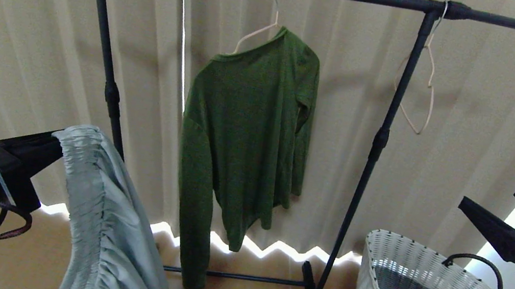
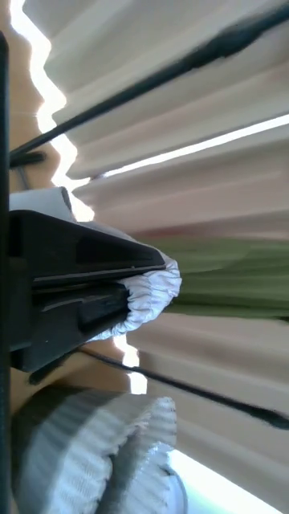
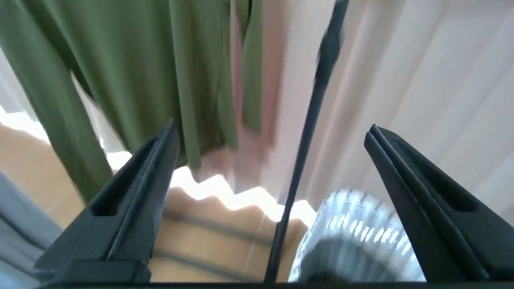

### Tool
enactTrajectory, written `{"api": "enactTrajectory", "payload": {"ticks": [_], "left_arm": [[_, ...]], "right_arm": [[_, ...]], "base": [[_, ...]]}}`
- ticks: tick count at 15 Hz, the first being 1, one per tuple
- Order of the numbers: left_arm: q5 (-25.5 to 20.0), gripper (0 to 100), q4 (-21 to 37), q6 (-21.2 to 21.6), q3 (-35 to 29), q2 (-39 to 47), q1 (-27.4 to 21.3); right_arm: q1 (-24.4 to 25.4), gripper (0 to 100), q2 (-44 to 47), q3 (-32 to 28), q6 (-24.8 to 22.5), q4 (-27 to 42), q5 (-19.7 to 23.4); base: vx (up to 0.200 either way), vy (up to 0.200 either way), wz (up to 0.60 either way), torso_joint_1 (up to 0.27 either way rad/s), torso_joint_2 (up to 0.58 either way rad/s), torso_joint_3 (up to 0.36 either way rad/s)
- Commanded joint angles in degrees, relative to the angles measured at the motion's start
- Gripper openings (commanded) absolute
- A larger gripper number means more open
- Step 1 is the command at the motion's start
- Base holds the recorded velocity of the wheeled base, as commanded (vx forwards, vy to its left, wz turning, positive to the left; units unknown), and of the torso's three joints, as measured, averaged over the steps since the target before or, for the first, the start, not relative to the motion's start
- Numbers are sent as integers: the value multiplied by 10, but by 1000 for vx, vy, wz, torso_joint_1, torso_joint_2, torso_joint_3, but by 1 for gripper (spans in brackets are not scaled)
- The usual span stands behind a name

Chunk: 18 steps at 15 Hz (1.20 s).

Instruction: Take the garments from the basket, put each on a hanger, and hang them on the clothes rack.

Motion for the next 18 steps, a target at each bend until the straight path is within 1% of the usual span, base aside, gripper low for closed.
{"api": "enactTrajectory", "payload": {"ticks": [1,10,12,16,18], "left_arm": [[0,0,2,0,0,1,0],[0,0,2,0,9,4,0],[0,0,2,0,9,4,0],[0,0,2,4,19,0,1],[0,0,2,13,20,-1,2]], "right_arm": [[0,100,0,4,0,1,1],[-1,100,6,9,-4,2,0],[-1,100,6,10,-18,2,0],[-1,100,1,20,-20,3,-2],[-1,100,-5,26,-33,8,-8]], "base": [[0,0,0,105,-515,-305],[0,0,0,162,-464,-305],[0,0,0,188,-459,-273],[0,0,0,49,-113,-71],[0,0,0,0,0,0]]}}
